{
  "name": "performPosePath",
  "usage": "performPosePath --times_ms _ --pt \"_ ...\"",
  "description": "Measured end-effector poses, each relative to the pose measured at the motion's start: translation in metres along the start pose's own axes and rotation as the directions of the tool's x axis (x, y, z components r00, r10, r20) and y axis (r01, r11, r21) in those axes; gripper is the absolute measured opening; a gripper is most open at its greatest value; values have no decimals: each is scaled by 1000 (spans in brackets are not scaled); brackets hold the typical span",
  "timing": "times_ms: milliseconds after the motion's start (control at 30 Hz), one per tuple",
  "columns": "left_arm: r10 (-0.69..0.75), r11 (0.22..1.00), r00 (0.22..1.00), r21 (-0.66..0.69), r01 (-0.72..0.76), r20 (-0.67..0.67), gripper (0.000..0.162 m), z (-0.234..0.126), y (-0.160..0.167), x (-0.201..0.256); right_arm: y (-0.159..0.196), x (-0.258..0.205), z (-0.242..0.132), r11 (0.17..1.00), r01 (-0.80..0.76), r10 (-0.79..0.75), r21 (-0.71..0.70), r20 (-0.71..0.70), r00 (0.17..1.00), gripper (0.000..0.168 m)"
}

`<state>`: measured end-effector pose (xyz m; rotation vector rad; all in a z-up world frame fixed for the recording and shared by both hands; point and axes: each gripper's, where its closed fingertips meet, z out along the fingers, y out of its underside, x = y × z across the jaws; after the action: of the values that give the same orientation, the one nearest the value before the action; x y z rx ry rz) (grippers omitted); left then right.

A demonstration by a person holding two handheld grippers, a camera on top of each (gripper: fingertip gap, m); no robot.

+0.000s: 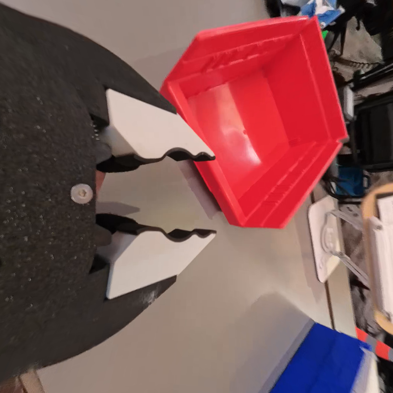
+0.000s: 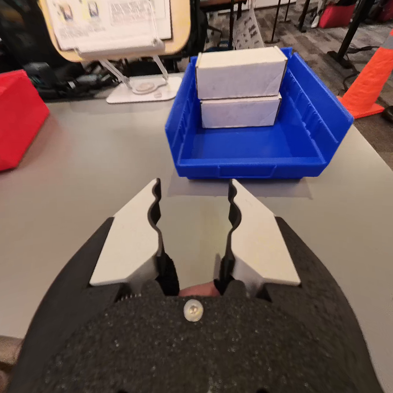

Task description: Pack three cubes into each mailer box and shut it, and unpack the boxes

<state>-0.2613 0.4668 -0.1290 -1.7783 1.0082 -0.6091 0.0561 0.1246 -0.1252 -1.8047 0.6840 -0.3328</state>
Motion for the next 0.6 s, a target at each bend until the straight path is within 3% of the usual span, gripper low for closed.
performPosePath --times_ms 167,233,333,400,467,600 --pt "32 999 955 37 -22 -295 72 14 -26 111 3 -13 -20 999 -29 27 41 37 999 71" --pt "105 994 888 72 -82 -448 57 18 -34 178 5 -9 -22 999 -13 11 42 36 999 70" --pt "127 991 779 44 -127 -615 66 27 -41 280 11 4 -24 999 -23 23 26 16 1000 69" --pt "143 983 771 -4 -186 -620 71 52 -40 331 12 14 -28 998 -49 49 28 -8 999 69" --pt "160 979 804 -10 -202 -572 66 90 -45 366 10 21 -31 997 -64 65 44 -23 998 69" --pt "50 978 855 -147 -146 -516 64 164 -48 413 10 30 -35 997 -51 54 49 -49 997 67"
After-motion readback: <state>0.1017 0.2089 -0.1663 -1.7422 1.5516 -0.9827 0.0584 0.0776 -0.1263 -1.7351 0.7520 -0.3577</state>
